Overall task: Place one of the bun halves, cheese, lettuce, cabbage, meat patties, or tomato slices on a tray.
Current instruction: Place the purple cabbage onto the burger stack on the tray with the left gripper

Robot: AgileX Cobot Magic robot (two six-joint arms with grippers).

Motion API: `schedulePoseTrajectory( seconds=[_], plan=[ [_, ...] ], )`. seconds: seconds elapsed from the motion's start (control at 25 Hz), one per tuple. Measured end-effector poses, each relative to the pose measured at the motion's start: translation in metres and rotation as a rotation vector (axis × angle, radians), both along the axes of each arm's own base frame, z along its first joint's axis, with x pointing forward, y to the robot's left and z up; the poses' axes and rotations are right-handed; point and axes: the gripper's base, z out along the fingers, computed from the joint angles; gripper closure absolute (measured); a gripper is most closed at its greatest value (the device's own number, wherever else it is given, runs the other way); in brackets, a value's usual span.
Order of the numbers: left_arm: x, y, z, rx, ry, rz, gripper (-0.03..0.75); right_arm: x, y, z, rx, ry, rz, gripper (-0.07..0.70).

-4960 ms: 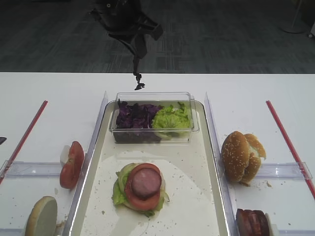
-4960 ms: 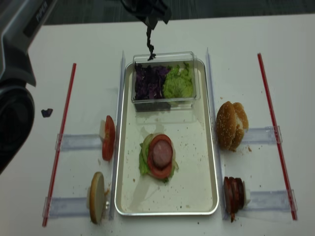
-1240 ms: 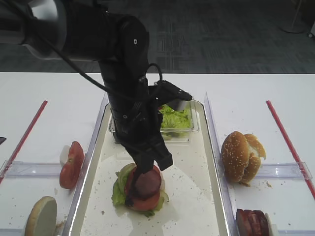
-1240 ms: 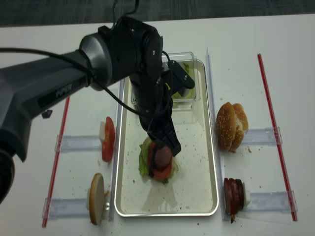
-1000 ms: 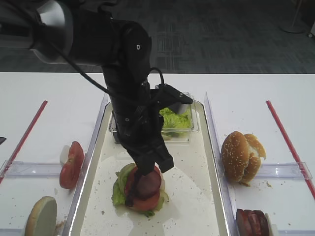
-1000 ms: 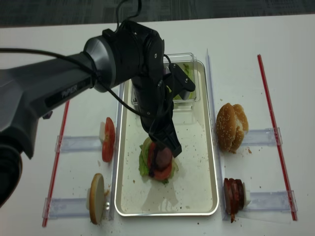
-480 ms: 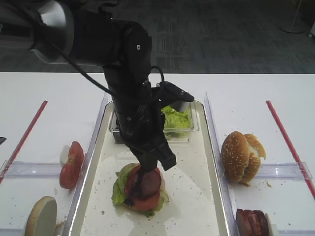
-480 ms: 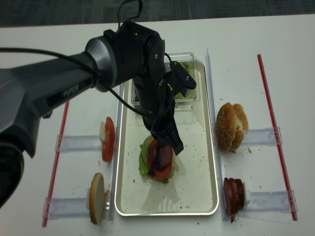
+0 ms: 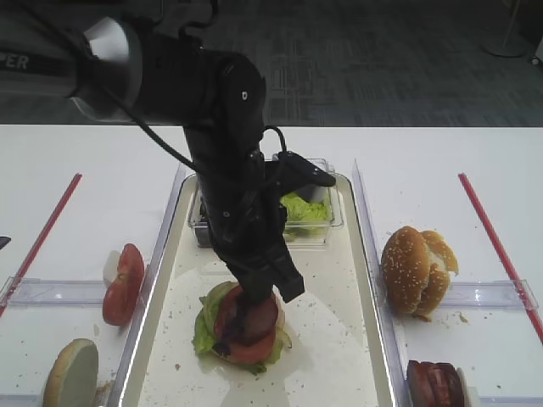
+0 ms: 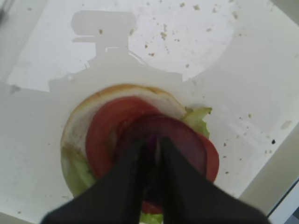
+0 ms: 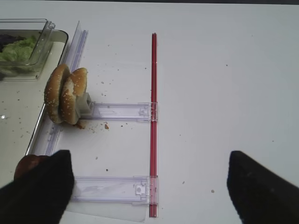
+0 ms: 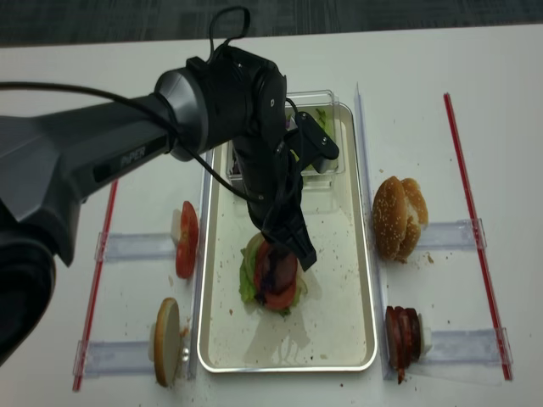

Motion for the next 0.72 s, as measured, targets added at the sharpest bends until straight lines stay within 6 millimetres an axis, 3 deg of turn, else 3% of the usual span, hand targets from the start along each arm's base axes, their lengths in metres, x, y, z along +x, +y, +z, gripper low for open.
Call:
schedulePoseTrajectory(
  seconds=[0.36, 0.72],
  plan=[
    [0.0016, -0.0012, -0.0009, -0.007, -0.012, -0.013, 0.615, 0.0000, 0.0000, 0.0000, -0.003, 0.000, 0.002, -0.046],
    [0.0016, -0.0012, -0.0009, -0.008, -0.017, -0.042, 0.478, 0.0000, 0.0000, 0.0000, -0.005, 0.000, 0.003, -0.046]
  ],
)
